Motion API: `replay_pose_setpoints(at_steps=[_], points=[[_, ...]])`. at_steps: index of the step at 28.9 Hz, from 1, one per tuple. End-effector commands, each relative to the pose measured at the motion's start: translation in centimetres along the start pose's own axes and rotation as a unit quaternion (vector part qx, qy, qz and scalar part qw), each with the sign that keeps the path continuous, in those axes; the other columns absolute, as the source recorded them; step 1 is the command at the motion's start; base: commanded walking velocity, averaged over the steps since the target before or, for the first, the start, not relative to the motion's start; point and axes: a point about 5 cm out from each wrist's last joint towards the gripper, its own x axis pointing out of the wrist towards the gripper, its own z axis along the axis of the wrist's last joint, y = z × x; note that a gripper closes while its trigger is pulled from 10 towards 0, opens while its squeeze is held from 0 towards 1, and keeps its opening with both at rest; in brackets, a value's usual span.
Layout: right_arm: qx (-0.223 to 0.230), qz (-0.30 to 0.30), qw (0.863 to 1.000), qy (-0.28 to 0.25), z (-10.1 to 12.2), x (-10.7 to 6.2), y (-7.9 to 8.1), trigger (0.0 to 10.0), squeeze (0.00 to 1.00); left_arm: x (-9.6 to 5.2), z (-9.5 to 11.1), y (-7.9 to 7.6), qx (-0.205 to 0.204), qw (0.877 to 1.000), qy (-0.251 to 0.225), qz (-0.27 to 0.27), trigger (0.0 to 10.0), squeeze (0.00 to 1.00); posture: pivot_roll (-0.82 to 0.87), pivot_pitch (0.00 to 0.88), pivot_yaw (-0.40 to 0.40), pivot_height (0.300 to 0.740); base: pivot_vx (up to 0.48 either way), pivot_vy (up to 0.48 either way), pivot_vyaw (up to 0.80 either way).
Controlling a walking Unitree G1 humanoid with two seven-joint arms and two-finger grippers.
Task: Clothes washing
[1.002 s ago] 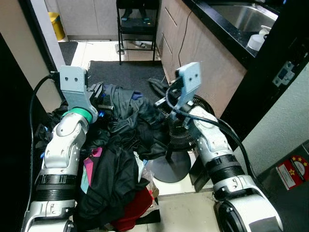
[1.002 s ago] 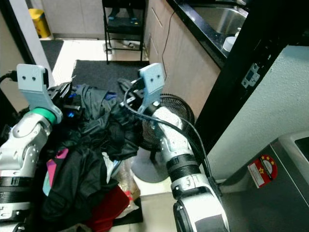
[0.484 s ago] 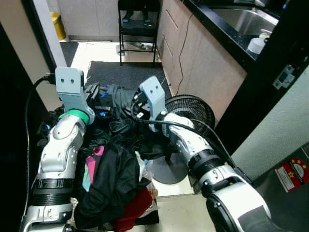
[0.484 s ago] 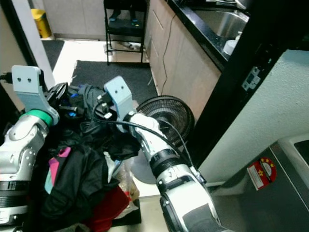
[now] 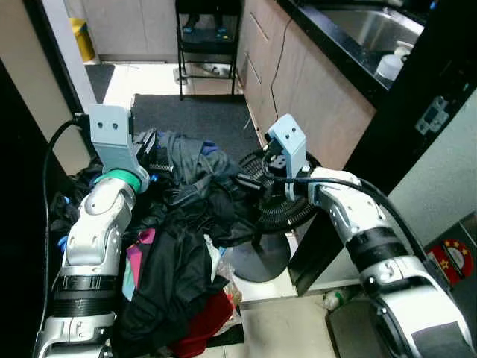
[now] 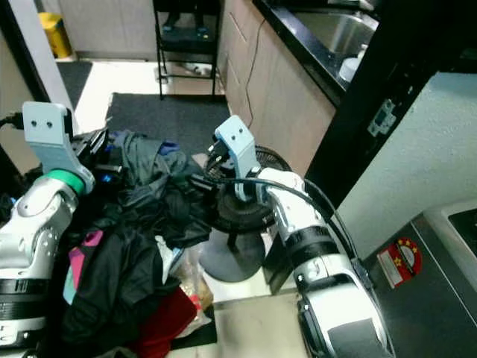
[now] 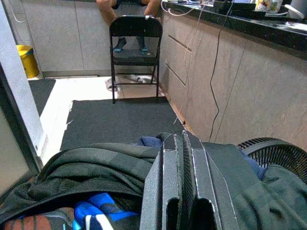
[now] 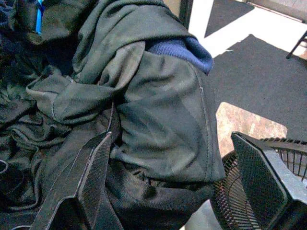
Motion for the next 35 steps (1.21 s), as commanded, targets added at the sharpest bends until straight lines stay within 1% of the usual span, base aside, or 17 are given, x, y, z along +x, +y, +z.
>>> replay_pose_setpoints(at_steps=[1,2,4,5,6,8,9,11,14,18,23,25,27,28,31,33,35], points=[[-0.013,-0.011,1.0,0.0,-0.3,0.7,0.6,10.0,0.0,-0.2,-0.6,0.0,0.0,1.0,0.014,0.002,10.0,0.0,0.04,0.018,-0.006,0.74,0.0,0.0,0.0],[-0.037,-0.013,0.999,-0.008,-0.1,1.6,1.6,10.0,0.0,-0.3,-0.5,0.0,-0.001,1.0,0.013,0.002,10.0,0.0,0.05,0.016,-0.007,0.74,0.0,0.0,0.0],[-0.053,-0.014,0.998,-0.015,0.1,2.2,2.4,10.0,0.0,-0.3,-0.5,-0.1,-0.001,1.0,0.013,0.003,10.0,0.0,0.05,0.016,-0.007,0.74,0.0,0.0,0.0],[-0.053,0.003,0.998,-0.023,0.4,3.1,3.9,10.0,0.0,-0.3,-0.4,0.0,0.0,1.0,0.012,0.003,10.0,0.0,0.06,0.015,-0.009,0.74,0.0,0.0,0.0],[-0.053,0.003,0.998,-0.023,0.4,3.1,3.9,10.0,0.0,-0.3,-0.4,0.0,0.0,1.0,0.012,0.003,10.0,0.0,0.06,0.015,-0.009,0.74,0.0,0.0,0.0],[-0.042,0.042,0.998,-0.033,0.8,4.0,6.1,10.0,0.0,-0.3,-0.2,0.2,0.002,1.0,0.01,0.005,10.0,0.0,0.06,0.015,-0.009,0.74,0.0,0.0,0.0],[-0.042,0.042,0.998,-0.033,0.8,4.0,6.1,10.0,0.0,-0.3,-0.2,0.2,0.002,1.0,0.01,0.005,10.0,0.0,0.06,0.015,-0.009,0.74,0.0,0.0,0.0],[-0.023,0.083,0.996,-0.021,0.1,3.7,7.8,10.0,0.0,-0.4,0.0,0.4,0.004,1.0,0.008,0.008,10.0,0.0,0.06,0.013,-0.016,0.74,0.0,0.0,0.0],[-0.017,0.095,0.995,-0.014,-0.5,3.3,8.2,10.0,0.0,-0.4,0.0,0.4,0.004,1.0,0.008,0.009,10.0,0.0,0.05,0.014,-0.02,0.74,0.0,0.0,0.0],[-0.007,0.106,0.994,-0.001,-1.8,1.7,9.1,10.0,0.0,-0.5,-0.3,0.2,0.0,1.0,0.009,0.009,10.0,0.0,0.04,0.015,-0.02,0.74,0.0,0.0,0.0],[-0.016,0.076,0.997,0.003,-2.2,0.4,8.9,10.0,0.0,-0.5,-0.3,-0.1,-0.002,1.0,0.01,0.006,10.0,0.0,0.04,0.016,-0.019,0.74,0.0,0.0,0.0],[-0.014,0.052,0.999,-0.004,-1.7,-0.9,8.3,10.0,0.0,-0.5,-0.2,0.1,-0.001,1.0,0.011,0.007,10.0,0.0,0.04,0.017,-0.013,0.74,0.0,0.0,0.0],[-0.014,0.052,0.999,-0.004,-1.7,-0.9,8.3,10.0,0.0,-0.5,-0.2,0.1,-0.001,1.0,0.011,0.007,10.0,0.0,0.04,0.017,-0.013,0.74,0.0,0.0,0.0],[-0.014,0.045,0.999,-0.013,-1.1,-1.8,8.1,10.0,0.0,-0.6,-0.2,0.2,0.0,1.0,0.012,0.007,10.0,0.0,0.04,0.018,-0.01,0.74,0.0,0.0,0.0],[-0.011,0.044,0.999,-0.026,-0.5,-2.5,8.1,10.0,0.0,-0.6,-0.2,0.3,0.001,1.0,0.012,0.007,10.0,0.0,0.03,0.018,-0.007,0.74,0.0,0.0,0.0],[0.002,0.056,0.998,-0.042,0.2,-2.8,8.5,10.0,0.0,-0.5,-0.3,0.2,0.001,1.0,0.013,0.006,10.0,0.0,0.03,0.018,-0.006,0.74,0.0,0.0,0.0],[0.04,0.095,0.993,-0.058,0.5,-2.7,9.9,10.0,0.0,-0.4,-0.3,-0.1,0.0,1.0,0.013,0.004,10.0,0.0,0.04,0.016,-0.013,0.74,0.0,0.0,0.0]])
